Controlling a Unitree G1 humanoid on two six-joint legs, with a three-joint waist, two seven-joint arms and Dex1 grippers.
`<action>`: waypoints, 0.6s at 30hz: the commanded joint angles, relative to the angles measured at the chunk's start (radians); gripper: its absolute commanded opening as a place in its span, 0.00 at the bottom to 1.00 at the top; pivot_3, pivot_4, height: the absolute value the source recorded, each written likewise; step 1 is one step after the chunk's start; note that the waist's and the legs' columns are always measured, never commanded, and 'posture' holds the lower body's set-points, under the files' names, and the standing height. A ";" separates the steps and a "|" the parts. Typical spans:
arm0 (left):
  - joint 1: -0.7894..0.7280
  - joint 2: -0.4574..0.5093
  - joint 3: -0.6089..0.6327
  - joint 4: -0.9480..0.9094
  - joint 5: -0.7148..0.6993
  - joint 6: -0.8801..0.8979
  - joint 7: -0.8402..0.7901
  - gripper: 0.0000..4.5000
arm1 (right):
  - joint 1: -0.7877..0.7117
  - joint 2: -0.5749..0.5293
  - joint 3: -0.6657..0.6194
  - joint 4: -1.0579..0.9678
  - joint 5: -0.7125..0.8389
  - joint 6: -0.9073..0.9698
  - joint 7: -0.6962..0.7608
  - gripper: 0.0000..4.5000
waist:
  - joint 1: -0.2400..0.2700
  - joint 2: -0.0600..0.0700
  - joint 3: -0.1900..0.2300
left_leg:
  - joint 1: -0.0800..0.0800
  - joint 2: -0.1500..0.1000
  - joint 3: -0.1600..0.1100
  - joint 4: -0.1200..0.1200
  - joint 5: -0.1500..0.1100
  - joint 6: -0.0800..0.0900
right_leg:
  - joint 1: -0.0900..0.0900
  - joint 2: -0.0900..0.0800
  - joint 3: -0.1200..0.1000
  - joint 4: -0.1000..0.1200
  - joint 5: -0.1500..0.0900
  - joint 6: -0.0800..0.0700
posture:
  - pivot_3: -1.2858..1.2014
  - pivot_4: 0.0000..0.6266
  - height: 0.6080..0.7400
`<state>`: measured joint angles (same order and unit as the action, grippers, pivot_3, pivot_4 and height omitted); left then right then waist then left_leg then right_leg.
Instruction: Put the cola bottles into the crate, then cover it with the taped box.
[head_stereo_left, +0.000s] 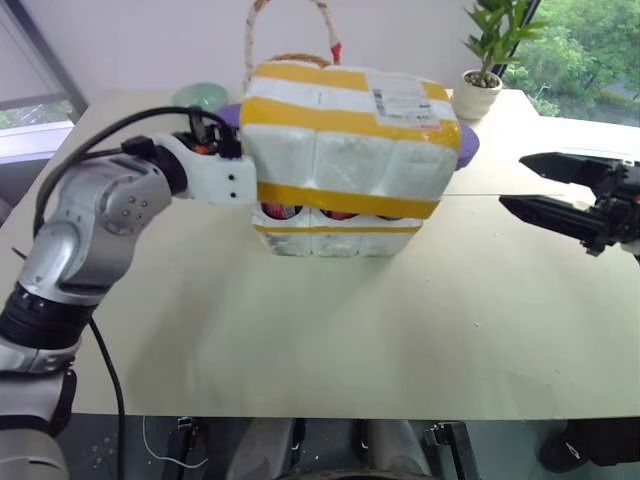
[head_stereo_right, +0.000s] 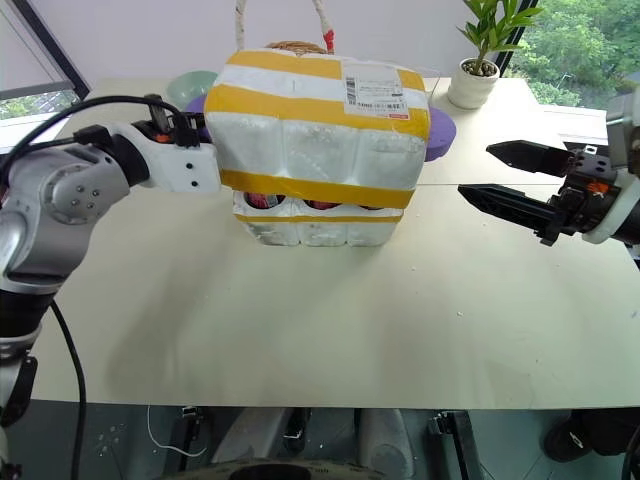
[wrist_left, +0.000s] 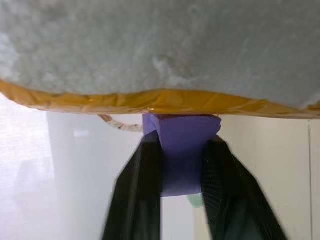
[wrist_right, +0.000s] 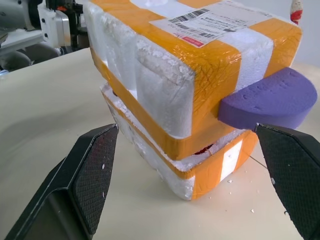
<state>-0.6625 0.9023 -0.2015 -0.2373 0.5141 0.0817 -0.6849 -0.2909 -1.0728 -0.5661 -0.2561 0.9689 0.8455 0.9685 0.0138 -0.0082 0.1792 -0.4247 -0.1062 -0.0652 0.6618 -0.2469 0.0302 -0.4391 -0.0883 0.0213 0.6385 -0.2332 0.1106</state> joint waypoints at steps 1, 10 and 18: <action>0.034 0.018 0.048 -0.013 0.010 -0.008 0.002 0.64 | 0.001 0.001 -0.053 -0.033 0.026 -0.003 -0.005 1.00 | 0.000 0.000 0.000 | 0.000 0.000 0.000 0.000 0.000 0.000 | 0.000 0.000 0.000 0.000 0.000 0.000 | 0.52 0.24 0.98; 0.224 0.113 0.163 -0.012 -0.062 -0.169 0.015 0.98 | 0.015 -0.007 -0.050 -0.017 0.023 -0.006 0.007 1.00 | -0.001 0.000 0.000 | 0.000 0.000 0.000 0.000 0.000 0.000 | 0.000 0.000 0.000 0.000 0.000 0.000 | 0.52 0.24 0.98; 0.453 0.257 0.285 0.198 -0.237 -0.565 0.013 0.98 | 0.004 -0.015 -0.016 0.019 -0.010 -0.023 0.033 1.00 | -0.001 0.002 0.000 | 0.000 0.000 0.000 -0.001 0.000 0.000 | -0.001 -0.001 0.000 -0.001 0.000 0.000 | 0.52 0.24 0.98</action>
<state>-0.2419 1.1381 0.0297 -0.0846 0.3691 -0.4225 -0.6352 -0.2778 -1.0733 -0.5705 -0.2373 0.9634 0.8421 0.9899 0.0125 -0.0066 0.1788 -0.4245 -0.1060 -0.0650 0.6611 -0.2474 0.0303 -0.4397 -0.0895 0.0218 0.6377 -0.2334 0.1103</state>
